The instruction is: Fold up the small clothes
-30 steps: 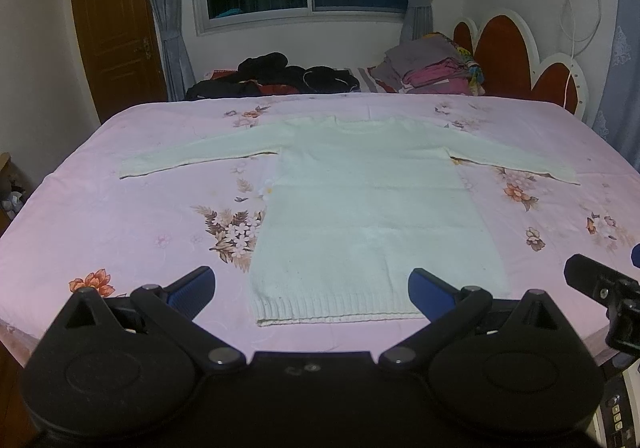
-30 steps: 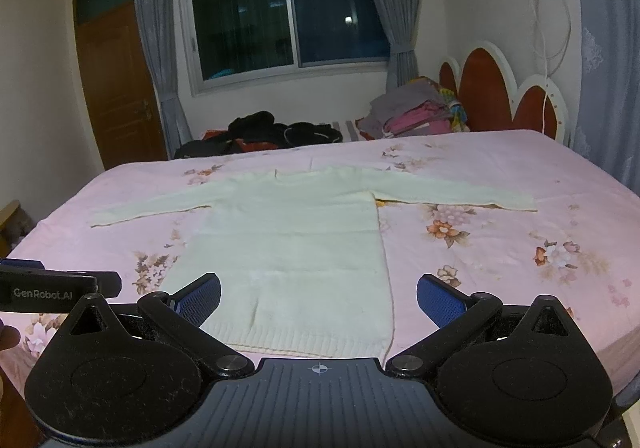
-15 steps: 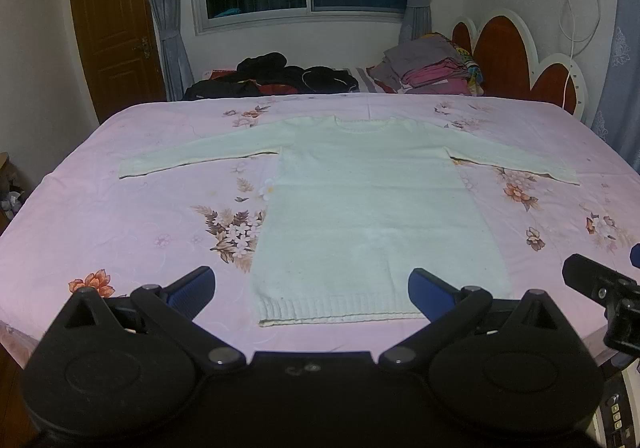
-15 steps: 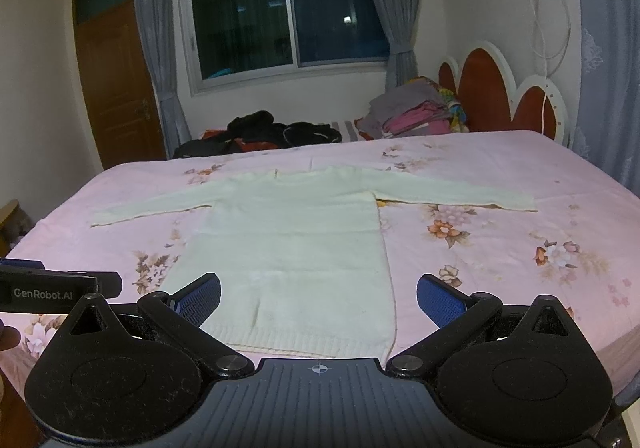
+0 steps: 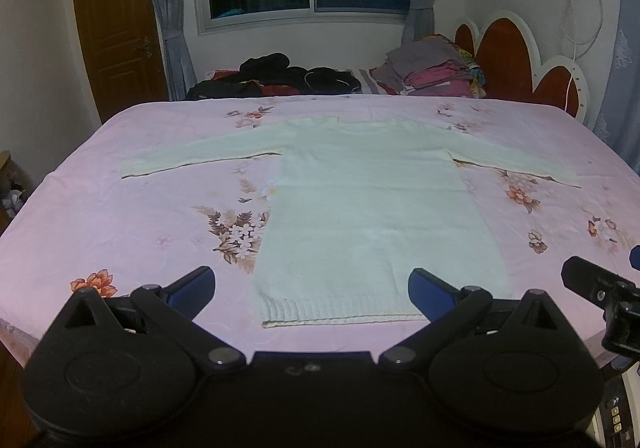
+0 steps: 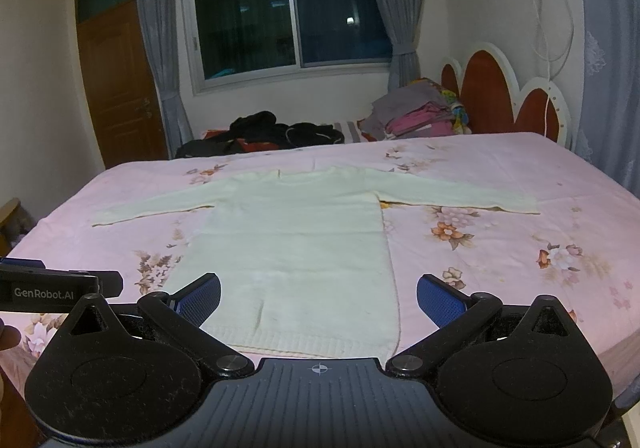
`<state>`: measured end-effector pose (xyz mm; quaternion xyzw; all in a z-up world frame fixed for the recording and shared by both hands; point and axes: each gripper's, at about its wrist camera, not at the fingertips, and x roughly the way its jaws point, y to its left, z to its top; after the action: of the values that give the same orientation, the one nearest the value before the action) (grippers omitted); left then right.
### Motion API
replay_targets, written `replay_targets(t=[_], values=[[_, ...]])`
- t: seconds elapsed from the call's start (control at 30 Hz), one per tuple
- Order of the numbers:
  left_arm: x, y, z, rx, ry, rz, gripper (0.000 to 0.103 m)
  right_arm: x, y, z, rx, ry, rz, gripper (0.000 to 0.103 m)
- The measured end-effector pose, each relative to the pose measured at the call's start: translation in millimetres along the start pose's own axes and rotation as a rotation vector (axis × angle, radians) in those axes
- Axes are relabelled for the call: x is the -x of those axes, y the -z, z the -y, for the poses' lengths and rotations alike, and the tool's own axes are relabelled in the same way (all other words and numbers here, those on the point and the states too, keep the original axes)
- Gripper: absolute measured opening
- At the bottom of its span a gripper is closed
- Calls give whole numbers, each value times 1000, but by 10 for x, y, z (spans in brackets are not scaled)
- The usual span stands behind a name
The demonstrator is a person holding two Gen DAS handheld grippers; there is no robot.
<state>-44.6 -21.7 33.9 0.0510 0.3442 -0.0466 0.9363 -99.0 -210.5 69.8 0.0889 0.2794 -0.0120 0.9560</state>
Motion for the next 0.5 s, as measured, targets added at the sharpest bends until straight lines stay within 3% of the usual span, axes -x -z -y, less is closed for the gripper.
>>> replay_targets(t=[0.5], values=[[-11, 3, -17, 2, -1, -1, 103, -15, -2, -6, 0, 0, 0, 103]])
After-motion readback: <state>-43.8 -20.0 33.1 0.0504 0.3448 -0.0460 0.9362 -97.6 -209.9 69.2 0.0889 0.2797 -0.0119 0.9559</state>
